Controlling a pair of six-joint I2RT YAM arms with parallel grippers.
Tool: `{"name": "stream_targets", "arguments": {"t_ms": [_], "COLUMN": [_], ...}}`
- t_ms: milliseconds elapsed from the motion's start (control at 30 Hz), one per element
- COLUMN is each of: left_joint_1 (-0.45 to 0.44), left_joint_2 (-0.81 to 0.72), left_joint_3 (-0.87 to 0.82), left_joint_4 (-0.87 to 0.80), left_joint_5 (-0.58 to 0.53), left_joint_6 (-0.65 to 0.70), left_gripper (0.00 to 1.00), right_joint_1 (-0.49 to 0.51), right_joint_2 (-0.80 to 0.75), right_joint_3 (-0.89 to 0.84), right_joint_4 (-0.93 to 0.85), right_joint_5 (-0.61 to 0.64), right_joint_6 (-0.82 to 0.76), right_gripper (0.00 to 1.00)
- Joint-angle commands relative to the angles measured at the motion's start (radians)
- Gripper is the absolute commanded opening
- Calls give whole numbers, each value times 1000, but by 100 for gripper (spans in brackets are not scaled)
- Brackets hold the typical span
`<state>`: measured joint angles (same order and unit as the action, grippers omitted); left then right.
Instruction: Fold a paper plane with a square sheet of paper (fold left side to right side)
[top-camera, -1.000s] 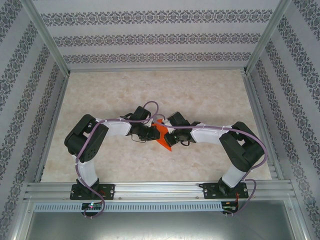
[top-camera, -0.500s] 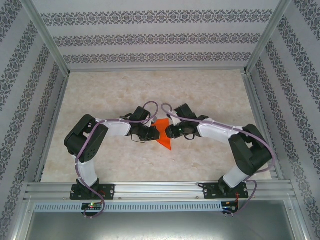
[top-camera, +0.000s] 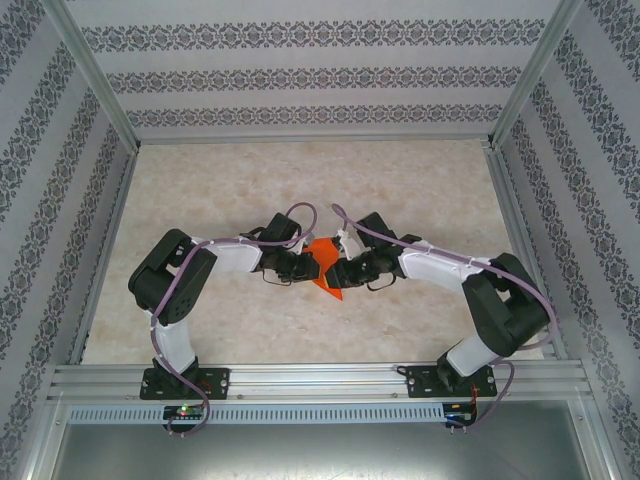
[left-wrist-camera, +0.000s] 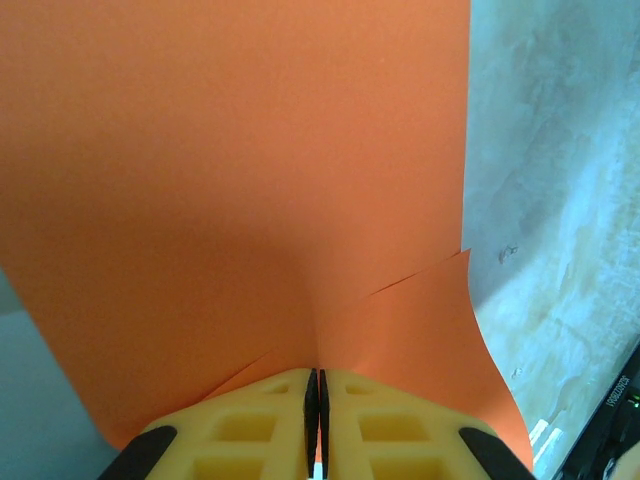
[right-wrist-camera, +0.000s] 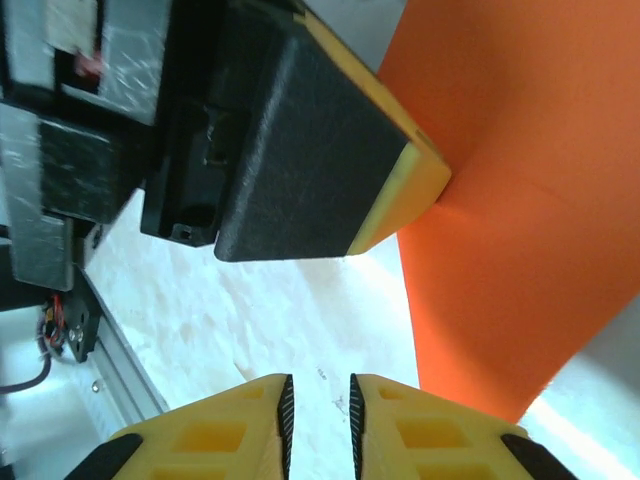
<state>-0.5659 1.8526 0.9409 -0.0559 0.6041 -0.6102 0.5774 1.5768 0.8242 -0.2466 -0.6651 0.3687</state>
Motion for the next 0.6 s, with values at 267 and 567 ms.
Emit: {"name": "stream_targets", "arguments": {"t_ms": [267, 567], "left_joint_1": [-25, -25], "left_joint_2": [47, 51], "left_joint_3": [-4, -1], "left_joint_4": [-89, -94], "left_joint_5": [-80, -82], "left_joint_6": [24, 27], "left_gripper": [14, 14], "right_joint_1": [25, 27], "right_joint_2": [78, 122], "right_joint_3": [-19, -7], "right_joint_4": [-36, -66], "right_joint_5": [-27, 14], "right_joint_6": [-8, -31], "right_gripper": [24, 25]}}
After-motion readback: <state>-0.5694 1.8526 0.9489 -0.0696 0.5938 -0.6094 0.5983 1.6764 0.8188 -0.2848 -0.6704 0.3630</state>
